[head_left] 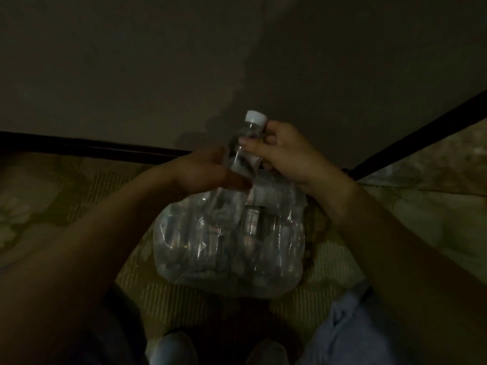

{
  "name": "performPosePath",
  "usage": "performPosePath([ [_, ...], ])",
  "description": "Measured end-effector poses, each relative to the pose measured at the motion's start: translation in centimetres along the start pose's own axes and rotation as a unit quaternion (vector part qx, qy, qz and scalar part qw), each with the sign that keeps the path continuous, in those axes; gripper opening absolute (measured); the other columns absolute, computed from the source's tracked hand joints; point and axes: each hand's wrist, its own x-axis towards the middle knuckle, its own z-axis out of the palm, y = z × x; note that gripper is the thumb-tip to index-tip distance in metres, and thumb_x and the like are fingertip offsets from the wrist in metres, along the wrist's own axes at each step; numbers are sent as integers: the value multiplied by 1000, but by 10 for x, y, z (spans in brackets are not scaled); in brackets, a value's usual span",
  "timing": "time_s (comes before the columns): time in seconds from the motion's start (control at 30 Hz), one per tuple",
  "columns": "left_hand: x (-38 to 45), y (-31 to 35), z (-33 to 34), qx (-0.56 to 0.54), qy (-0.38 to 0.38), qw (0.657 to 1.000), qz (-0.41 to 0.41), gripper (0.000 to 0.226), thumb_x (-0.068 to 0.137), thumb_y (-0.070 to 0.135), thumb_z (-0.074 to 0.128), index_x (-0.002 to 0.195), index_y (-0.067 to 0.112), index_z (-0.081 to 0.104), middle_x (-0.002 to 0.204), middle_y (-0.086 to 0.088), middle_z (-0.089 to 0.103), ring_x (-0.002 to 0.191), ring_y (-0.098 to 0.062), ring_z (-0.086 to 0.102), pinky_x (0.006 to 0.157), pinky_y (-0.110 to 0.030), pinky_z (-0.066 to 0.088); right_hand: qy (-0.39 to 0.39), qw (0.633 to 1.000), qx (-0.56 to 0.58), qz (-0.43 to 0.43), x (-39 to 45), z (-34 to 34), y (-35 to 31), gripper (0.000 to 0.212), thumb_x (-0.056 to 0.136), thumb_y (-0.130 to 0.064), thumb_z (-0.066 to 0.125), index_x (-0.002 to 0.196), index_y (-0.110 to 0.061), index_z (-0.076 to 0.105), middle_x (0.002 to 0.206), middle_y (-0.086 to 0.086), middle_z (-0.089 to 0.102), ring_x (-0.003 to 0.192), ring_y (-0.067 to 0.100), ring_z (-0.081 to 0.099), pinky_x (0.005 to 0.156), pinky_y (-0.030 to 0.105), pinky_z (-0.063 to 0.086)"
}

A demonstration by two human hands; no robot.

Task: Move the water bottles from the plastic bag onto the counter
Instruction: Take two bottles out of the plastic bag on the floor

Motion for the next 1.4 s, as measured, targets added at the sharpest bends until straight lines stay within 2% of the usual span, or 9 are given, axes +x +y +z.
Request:
performPosePath([
  [0.1,0,-12,1,23,6,998,-63,51,74,19,82,121,20,61,113,-3,69,105,-23,67,93,-44,56,37,991,89,90,5,18,20,31,101,-28,48,120,-4,56,86,8,65,54,12,59,48,24,48],
  [0.2,0,-18,1,164,19,978,-125,95,48,60,81,133,26,54,120,1,65,108,-22,63,94,-45,53,17,974,117,194,7,32,40,26,102,-16,42,120,-1,53,88,15,65,63,20,63,58,31,58],
  [0.3,-4,-16,-2,238,25,958,-157,75,65,58,79,130,28,55,95,9,59,97,-19,59,87,-32,50,-104,957,-202,183,7,42,69,28,97,-9,47,123,0,55,86,11,62,71,16,59,62,22,53],
  [0.43,-7,-14,-5,278,53,941,-186,79,76,65,68,139,21,48,120,-3,60,93,-18,55,80,-30,46,-207,841,-470,171,11,55,104,46,101,-24,43,143,-6,40,143,19,44,123,32,51,103,37,44],
  [0.6,-5,-18,-4,342,58,921,-178,92,72,78,59,140,18,49,135,-6,58,118,-27,57,92,-35,45,-67,868,-472,136,17,59,119,65,95,-34,56,148,-16,25,152,18,22,132,36,38,109,46,38],
  [0.73,-5,-19,-2,363,58,912,-182,96,69,79,61,141,17,46,138,-6,55,122,-27,54,99,-40,46,25,828,-559,49,17,56,132,78,90,-47,59,150,-14,21,148,17,26,132,37,36,106,45,37],
  [1.1,-4,-22,-5,360,77,913,-174,90,66,74,70,133,17,51,130,-5,59,115,-26,58,96,-41,50,26,771,-632,68,41,43,132,40,98,-26,54,133,-8,47,136,13,54,122,27,55,101,37,43],
  [1.17,-11,-18,-11,322,101,924,-178,86,67,69,73,131,15,52,128,-7,60,113,-27,59,93,-39,50,-1,783,-619,70,29,42,123,40,93,-30,61,128,-12,54,134,10,55,121,26,55,99,39,45],
  [1.4,-68,-1,-1,54,218,962,-157,76,64,55,82,122,20,49,114,3,59,104,-17,60,84,-34,49,42,933,-348,88,-39,43,50,67,78,-52,70,135,-25,46,135,2,55,121,24,54,100,38,45],
])
